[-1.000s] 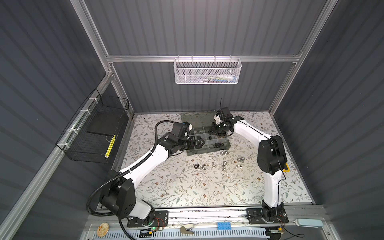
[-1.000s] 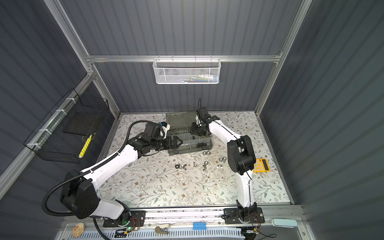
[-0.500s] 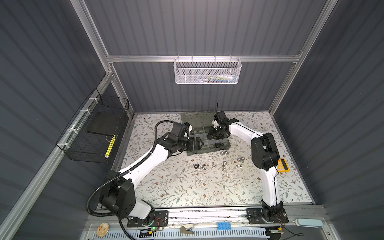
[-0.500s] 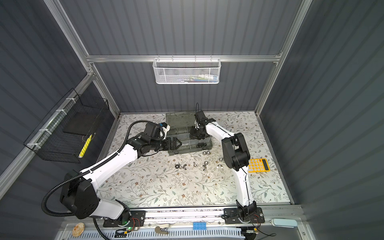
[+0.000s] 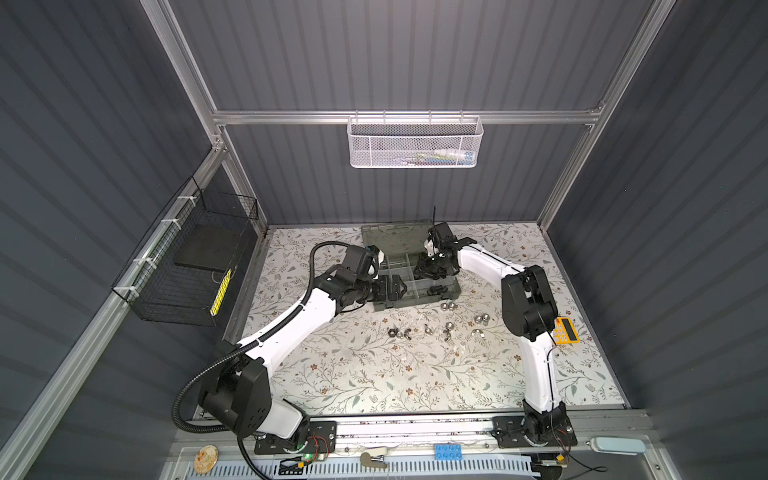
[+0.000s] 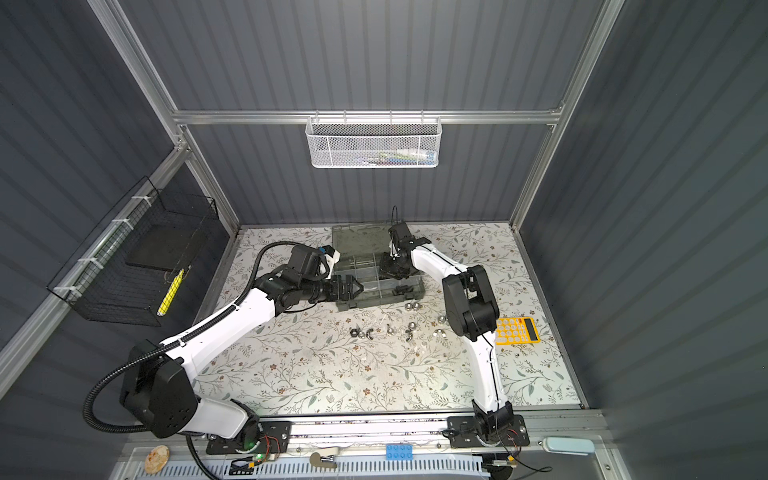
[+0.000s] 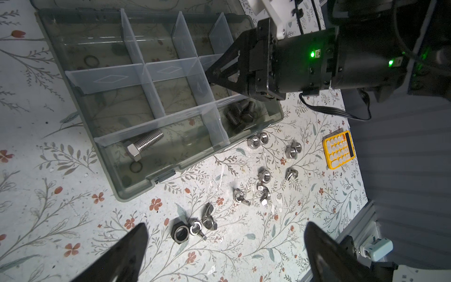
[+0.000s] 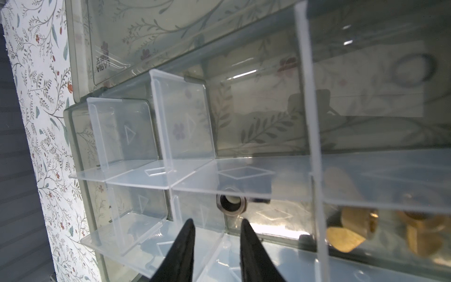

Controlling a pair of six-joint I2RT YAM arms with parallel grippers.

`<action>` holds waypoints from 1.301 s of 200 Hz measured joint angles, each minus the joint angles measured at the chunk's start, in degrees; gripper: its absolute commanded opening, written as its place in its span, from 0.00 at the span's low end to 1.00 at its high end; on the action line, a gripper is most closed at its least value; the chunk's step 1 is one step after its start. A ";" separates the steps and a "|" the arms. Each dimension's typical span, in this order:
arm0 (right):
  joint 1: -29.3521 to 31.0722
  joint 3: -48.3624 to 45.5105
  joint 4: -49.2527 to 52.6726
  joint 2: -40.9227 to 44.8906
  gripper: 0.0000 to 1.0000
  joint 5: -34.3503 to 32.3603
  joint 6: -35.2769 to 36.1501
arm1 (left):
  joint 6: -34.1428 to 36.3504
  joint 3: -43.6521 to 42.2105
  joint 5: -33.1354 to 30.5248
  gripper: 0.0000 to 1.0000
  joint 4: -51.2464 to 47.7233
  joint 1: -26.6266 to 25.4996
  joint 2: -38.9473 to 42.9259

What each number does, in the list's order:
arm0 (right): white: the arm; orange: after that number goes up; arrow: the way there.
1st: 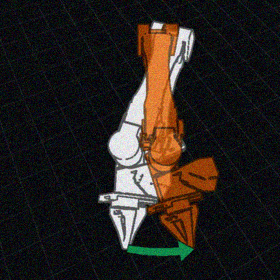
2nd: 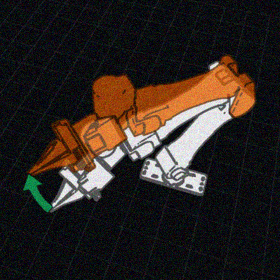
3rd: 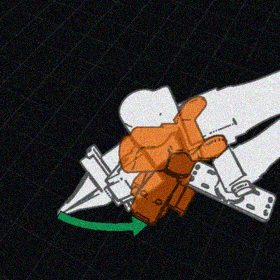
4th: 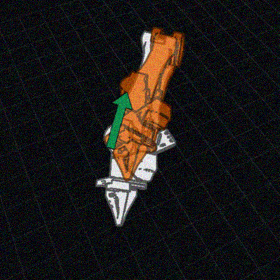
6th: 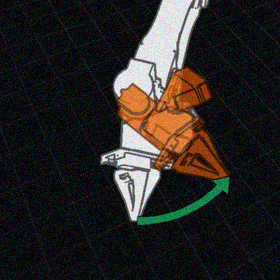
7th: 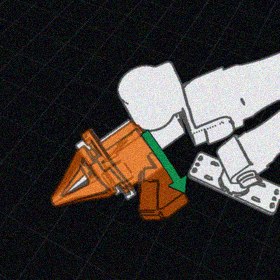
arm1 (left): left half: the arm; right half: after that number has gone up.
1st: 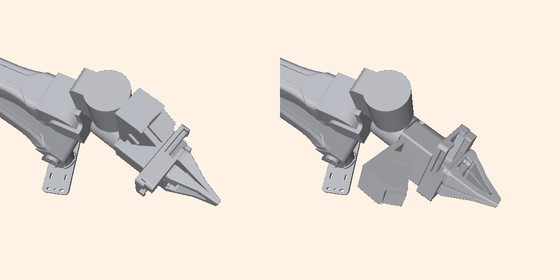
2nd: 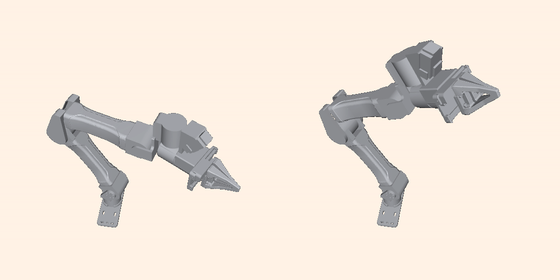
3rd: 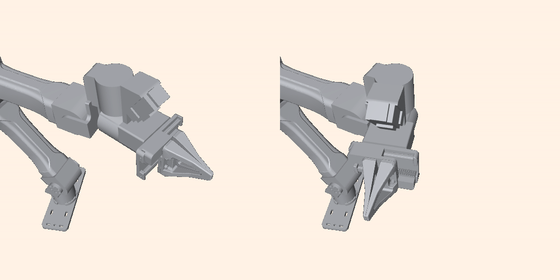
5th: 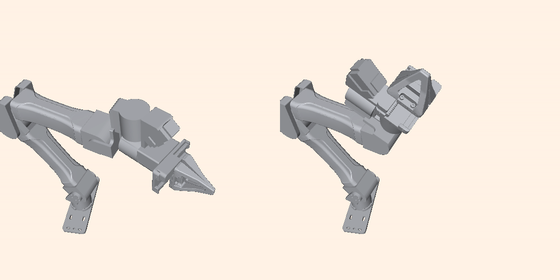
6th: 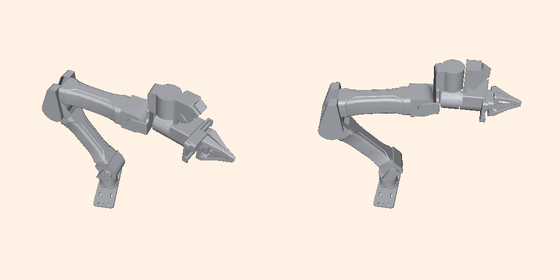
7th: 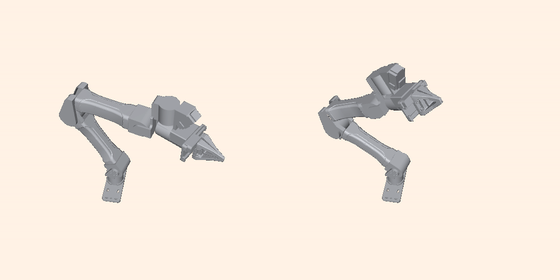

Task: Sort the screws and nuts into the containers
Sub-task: 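Open the right gripper to drop the black hex nut into a compartment, then draw the right gripper back from the box while left lowers toward black hex nut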

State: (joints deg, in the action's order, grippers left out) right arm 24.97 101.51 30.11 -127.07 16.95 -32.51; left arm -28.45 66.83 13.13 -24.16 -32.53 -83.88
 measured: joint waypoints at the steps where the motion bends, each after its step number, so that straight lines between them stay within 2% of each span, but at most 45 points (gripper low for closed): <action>1: 0.00 0.00 0.00 0.00 0.34 0.00 0.00 | 0.00 0.00 -0.02 1.00 0.00 0.00 0.00; 124: 0.00 0.35 0.92 1.33 0.41 -0.07 0.20 | -0.15 -0.02 0.00 1.00 -0.31 0.00 1.40; 189: 0.00 -3.30 0.55 9.18 0.49 -0.92 0.74 | -1.16 -0.61 0.31 1.00 -0.26 0.00 3.41; 260: 0.00 -16.46 -1.42 21.40 0.62 -3.58 2.12 | -4.11 -3.54 0.81 1.00 -0.46 0.00 4.11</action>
State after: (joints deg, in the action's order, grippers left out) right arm 24.97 85.06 28.69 -105.67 13.37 -30.39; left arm -32.56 63.29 13.93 -24.62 -32.53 -79.77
